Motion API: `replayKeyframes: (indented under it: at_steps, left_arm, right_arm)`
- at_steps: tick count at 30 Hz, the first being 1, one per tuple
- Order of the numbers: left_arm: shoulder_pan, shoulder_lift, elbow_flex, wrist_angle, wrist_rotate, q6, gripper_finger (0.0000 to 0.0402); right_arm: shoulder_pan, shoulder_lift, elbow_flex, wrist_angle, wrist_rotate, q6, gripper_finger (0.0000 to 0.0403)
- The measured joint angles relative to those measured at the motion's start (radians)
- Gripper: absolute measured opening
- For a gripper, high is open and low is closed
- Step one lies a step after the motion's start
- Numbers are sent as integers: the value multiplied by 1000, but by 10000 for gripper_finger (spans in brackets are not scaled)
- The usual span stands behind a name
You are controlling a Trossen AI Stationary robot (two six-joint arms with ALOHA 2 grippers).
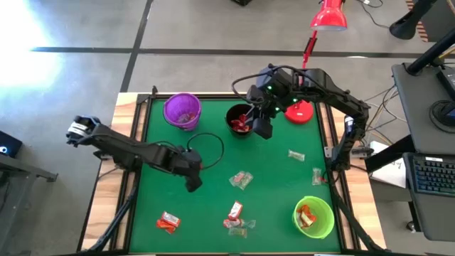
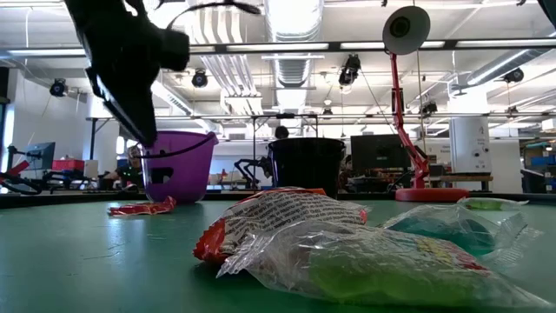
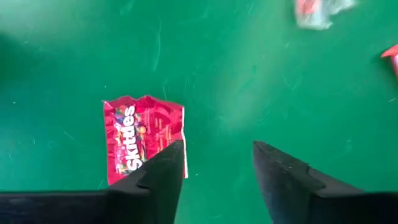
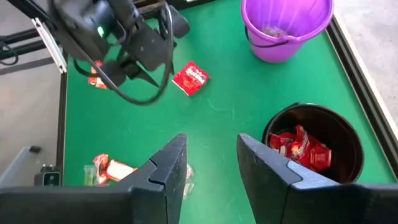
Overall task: Sort candy
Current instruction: Put the red candy pack into the black bucket
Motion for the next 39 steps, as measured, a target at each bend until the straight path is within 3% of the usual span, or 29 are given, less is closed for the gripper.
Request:
replayKeyframes:
  at_steps: [8,13,20,24,32,36,39]
  left_arm:
    - [46,159,-1,-52,-44,1,220]
    - [123,231,-1,-51,5,58,218]
    - [198,238,0,-31,49,144,212]
    - [239,253,-8,14,146,196,212]
    - [265,345,-11,13,135,172,213]
    - [250,360,-10,37,126,213,195]
    - [239,363,-11,111,95,261,152]
  right_arm:
    - [0,-13,1,0,0,-23,131]
    - [0,-17,1,-1,0,-28,133]
    - [0,-18,1,-12,0,-43,132]
    - [0,-18,2,-31,0,-53,133]
    - [0,-20,2,-43,-43,-54,127]
    - [0,-26,2,-37,-53,-53,122]
    - [0,-33,2,-34,-53,-53,120]
